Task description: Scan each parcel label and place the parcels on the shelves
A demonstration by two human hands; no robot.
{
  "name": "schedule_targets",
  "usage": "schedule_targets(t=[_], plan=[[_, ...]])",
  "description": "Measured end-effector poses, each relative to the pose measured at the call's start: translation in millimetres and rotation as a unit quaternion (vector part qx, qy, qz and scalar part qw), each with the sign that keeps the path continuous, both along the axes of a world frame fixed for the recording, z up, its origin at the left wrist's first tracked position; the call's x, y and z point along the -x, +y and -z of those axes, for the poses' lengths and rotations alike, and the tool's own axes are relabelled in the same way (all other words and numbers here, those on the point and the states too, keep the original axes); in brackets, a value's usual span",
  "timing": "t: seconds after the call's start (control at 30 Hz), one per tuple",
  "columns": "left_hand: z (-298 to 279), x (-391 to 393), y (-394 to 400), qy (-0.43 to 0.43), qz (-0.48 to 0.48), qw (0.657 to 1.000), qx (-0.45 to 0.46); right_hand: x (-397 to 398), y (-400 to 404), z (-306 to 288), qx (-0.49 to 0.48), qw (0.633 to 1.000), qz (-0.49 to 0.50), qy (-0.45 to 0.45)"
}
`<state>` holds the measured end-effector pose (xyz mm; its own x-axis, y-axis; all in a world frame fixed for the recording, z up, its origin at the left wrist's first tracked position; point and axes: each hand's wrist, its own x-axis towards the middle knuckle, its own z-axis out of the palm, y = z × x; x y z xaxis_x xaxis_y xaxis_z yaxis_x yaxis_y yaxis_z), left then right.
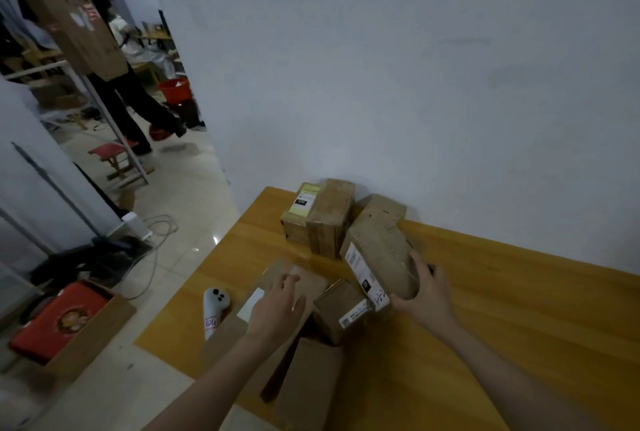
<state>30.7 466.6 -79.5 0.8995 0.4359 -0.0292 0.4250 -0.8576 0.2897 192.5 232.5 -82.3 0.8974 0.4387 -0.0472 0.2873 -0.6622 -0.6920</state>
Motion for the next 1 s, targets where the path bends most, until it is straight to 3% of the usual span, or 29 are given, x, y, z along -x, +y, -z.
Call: schedule_targets(t=[0.17, 0.33, 0.73, 0.8, 0.9, 1.0], plan=[[-38.6, 52.2, -30.1, -0.029, -0.046, 0.999, 0.004, 36.0, -43.7, -40.4, -0.136, 0.988, 0.047, 0.048], [-79.5, 119.4, -108.6, -0.059, -0.087, 0.994, -0.005, 107.1, -113.4, -80.4, -0.248, 0.964, 0.028, 0.092], [-119.1, 162.3, -350.2, -0.166, 0.029, 0.969, 0.178, 236.8, -307.0, -105.9, -0.413, 0.862, 0.073, 0.284], [-116.3, 162.0, -373.4, -0.178, 0.047, 0.948, 0.261, 241.4, -331.4, -102.5, -0.431, 0.845, 0.086, 0.306], [-110.8, 154.3, -405.0, -0.175, 0.069, 0.878, 0.440, 244.7, -362.7, -95.9, -0.460, 0.819, 0.117, 0.323], [-109.3, 144.6, -430.3, -0.130, 0.095, 0.822, 0.546, 245.3, -385.2, -87.5, -0.474, 0.799, 0.145, 0.340]])
